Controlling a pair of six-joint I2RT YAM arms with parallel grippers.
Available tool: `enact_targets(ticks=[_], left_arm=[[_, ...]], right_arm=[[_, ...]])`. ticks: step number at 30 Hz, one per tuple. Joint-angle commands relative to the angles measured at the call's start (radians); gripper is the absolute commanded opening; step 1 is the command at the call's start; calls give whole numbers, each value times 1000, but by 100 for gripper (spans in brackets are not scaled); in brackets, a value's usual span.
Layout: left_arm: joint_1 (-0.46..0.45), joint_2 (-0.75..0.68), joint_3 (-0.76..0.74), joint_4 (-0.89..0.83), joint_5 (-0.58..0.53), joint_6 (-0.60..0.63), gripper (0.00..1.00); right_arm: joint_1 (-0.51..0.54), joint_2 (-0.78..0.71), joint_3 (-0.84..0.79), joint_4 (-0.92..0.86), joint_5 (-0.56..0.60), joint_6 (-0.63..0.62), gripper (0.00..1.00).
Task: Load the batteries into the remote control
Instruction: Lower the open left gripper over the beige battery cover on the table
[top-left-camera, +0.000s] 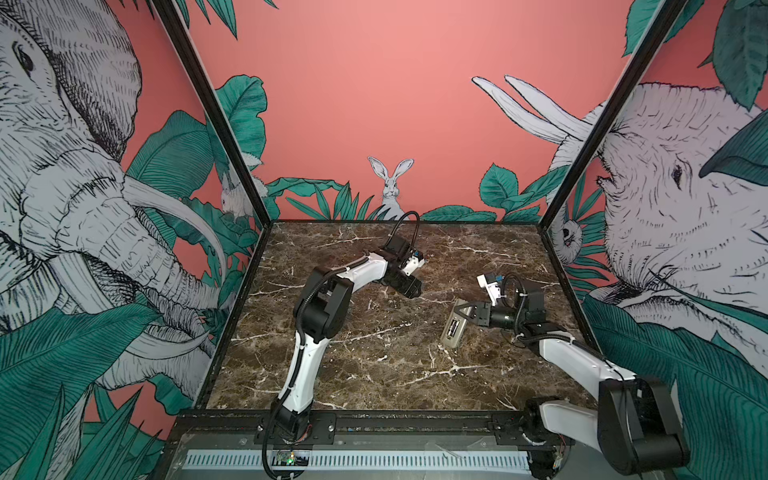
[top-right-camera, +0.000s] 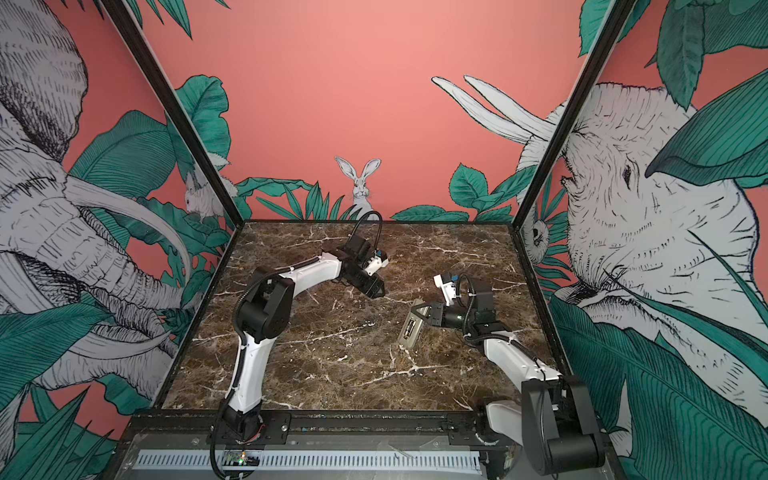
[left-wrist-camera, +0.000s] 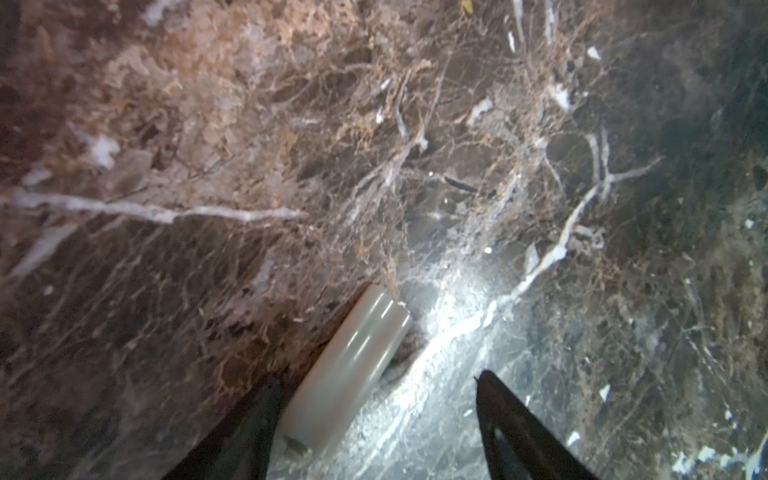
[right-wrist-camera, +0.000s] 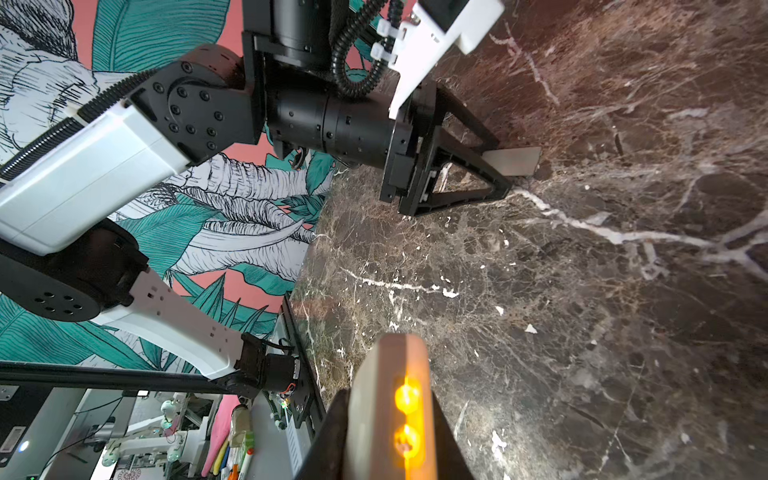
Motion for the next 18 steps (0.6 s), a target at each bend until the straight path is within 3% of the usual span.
enact_targets(ticks=[1,18], left_arm=[[-16,-46,-17,-49,-29,3,73],[-74,-5,72,-139,-170,44,57]], right_arm=[[-5,-2,9,27,-10,-20,0],[-6,-18,7,11,-4,-27,0]])
